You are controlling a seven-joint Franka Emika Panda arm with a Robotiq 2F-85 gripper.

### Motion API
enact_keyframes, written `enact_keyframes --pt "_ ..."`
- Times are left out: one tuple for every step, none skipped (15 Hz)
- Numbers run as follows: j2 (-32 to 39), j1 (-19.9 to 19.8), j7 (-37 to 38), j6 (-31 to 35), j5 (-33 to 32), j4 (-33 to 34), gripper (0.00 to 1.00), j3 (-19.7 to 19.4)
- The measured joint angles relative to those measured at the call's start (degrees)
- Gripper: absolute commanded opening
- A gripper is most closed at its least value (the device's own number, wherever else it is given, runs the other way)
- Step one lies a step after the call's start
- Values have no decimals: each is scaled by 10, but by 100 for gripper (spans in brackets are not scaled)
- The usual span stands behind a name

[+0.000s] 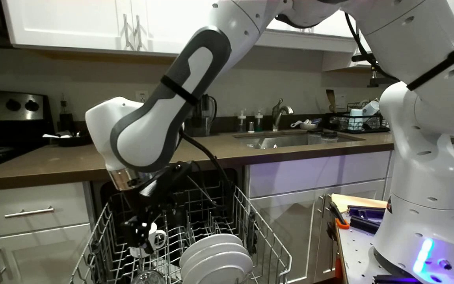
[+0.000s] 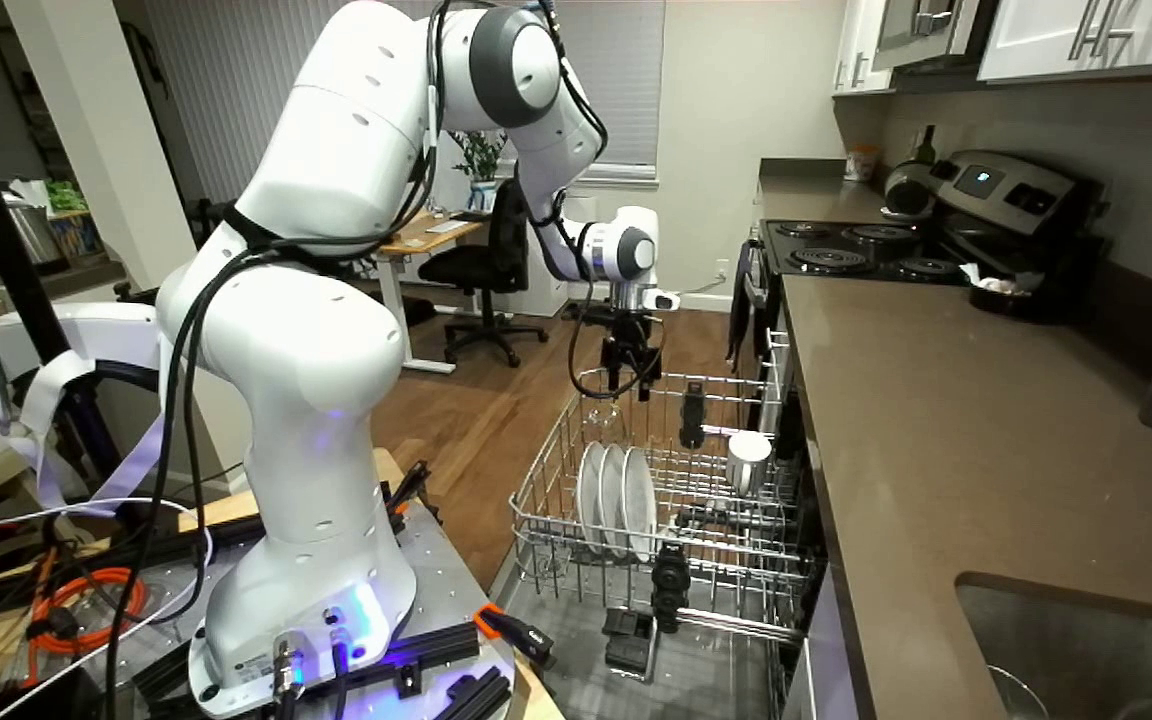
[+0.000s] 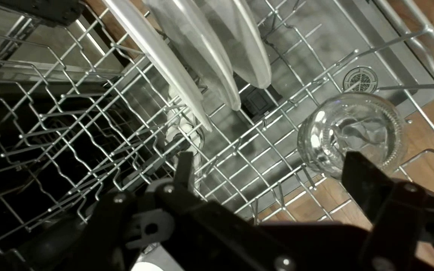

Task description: Move the glass jar to the left side of the dishwasher

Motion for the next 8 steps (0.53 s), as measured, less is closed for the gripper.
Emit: enact_keyframes --pt "-4 -1 1 0 0 -4 100 -2" --pt "-9 -3 3 0 -2 -9 100 -5" --pt "-13 -4 4 0 -3 -14 100 -7" --pt "-19 -7 5 0 -3 -20 100 -9" --pt "-24 -9 6 0 -4 -26 100 -11" --pt "-29 -12 6 0 -4 -33 100 -13" --pt "-31 -15 6 1 -5 -34 100 -13" --pt "-31 -16 6 1 -5 -34 100 -12"
